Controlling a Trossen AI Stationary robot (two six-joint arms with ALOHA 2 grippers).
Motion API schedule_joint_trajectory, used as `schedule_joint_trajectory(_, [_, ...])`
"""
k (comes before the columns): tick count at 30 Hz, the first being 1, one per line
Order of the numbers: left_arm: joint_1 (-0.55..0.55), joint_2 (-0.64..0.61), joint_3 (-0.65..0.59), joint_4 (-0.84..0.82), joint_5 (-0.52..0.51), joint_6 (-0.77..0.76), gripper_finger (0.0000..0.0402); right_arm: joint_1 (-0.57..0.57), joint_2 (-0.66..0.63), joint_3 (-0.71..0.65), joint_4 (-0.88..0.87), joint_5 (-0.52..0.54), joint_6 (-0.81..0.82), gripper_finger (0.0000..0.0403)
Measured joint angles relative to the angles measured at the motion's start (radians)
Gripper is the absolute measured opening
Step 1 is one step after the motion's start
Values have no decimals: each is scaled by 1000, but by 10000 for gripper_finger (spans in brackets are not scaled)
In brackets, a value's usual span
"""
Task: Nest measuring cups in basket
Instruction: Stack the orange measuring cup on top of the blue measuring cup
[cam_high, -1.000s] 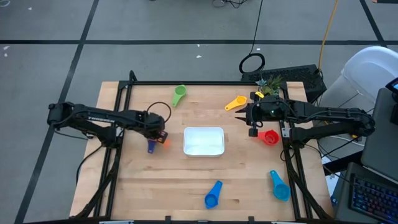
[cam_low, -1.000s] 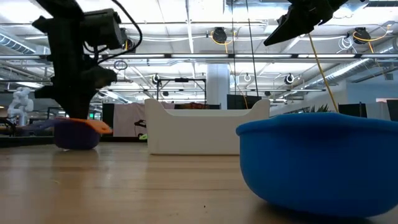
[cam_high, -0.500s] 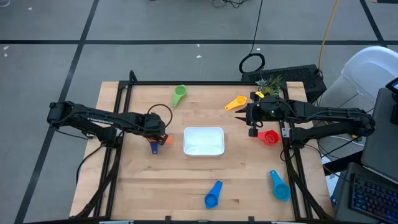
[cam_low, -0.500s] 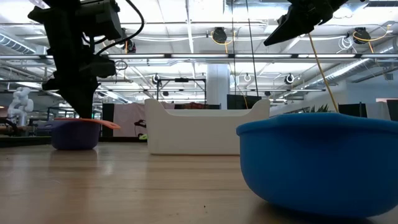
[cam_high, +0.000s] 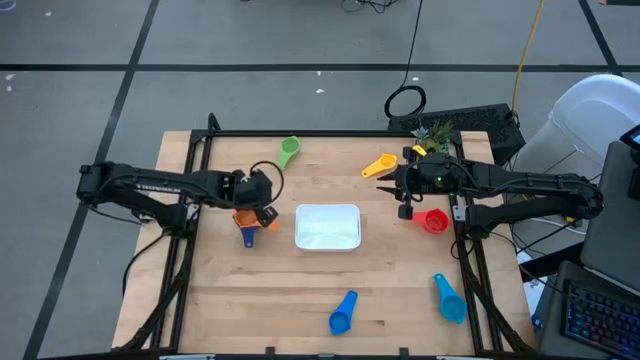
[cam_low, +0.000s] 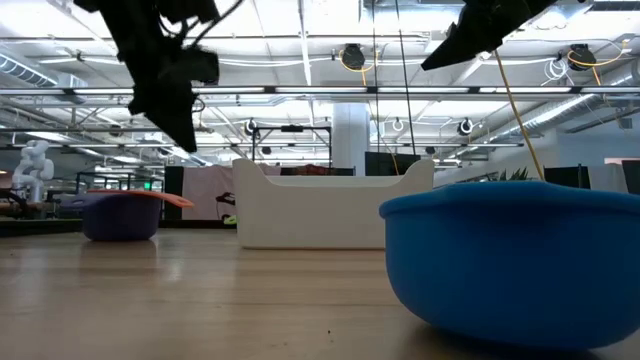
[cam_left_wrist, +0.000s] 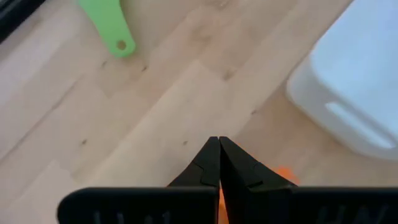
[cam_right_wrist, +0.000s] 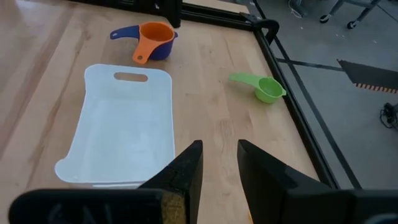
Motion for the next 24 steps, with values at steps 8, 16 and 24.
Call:
schedule_joint_trajectory(8, [49,174,-11,111,82,69,3,2,0,0,11,-50,4,96])
schedule_joint_trajectory(16, [55,252,-10,105,199,73,17,2,0,0,8,-76,-5,96])
schedule_joint_trajectory(24, [55,225,-9,80,247,75,18,2,0,0,30,-76,-8,96])
